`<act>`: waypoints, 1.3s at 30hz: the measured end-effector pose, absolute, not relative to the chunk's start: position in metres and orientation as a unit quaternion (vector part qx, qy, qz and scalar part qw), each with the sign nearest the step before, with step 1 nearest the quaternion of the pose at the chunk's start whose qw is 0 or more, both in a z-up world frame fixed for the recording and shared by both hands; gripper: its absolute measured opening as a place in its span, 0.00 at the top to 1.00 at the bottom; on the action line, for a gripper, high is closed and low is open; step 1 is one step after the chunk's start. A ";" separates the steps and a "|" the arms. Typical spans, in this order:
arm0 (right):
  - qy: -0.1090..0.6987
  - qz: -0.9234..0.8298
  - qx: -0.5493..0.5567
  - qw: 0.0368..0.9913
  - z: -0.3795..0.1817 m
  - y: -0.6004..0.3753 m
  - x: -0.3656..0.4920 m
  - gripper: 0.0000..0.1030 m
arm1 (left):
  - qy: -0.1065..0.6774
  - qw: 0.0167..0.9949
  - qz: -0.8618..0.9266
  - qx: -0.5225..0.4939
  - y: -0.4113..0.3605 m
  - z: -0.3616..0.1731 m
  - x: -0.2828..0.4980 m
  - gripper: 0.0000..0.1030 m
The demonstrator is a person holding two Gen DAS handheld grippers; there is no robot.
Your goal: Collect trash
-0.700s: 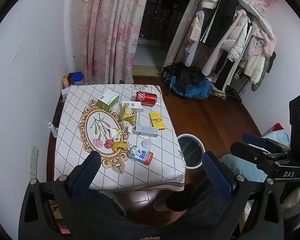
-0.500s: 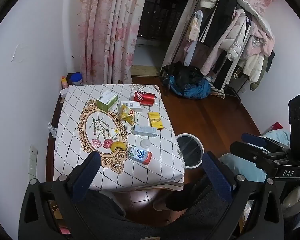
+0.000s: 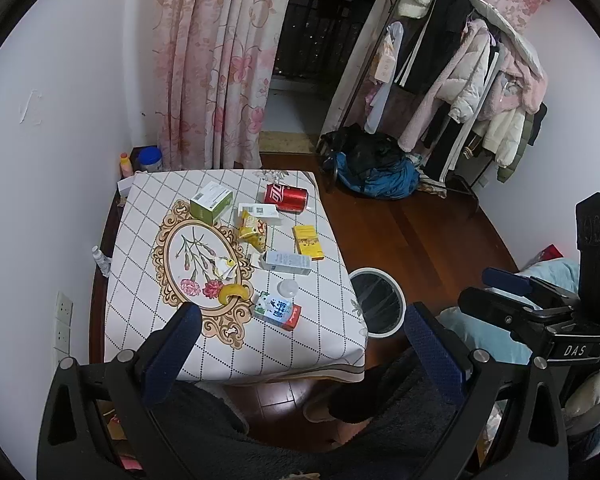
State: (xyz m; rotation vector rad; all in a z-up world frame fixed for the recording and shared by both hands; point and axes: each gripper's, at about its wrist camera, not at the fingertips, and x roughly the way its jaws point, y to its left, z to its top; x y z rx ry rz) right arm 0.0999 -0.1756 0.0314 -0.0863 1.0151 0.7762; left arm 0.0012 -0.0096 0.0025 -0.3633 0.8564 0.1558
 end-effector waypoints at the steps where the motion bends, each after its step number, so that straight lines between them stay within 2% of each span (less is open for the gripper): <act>1: 0.474 0.362 -0.040 0.802 0.032 -0.176 0.101 0.00 | 0.412 0.891 0.074 -0.175 -0.009 0.003 0.001 0.00; 39: 0.479 0.368 -0.043 0.796 0.027 -0.167 0.102 0.00 | 0.410 0.891 0.070 -0.181 -0.011 0.001 0.002 0.00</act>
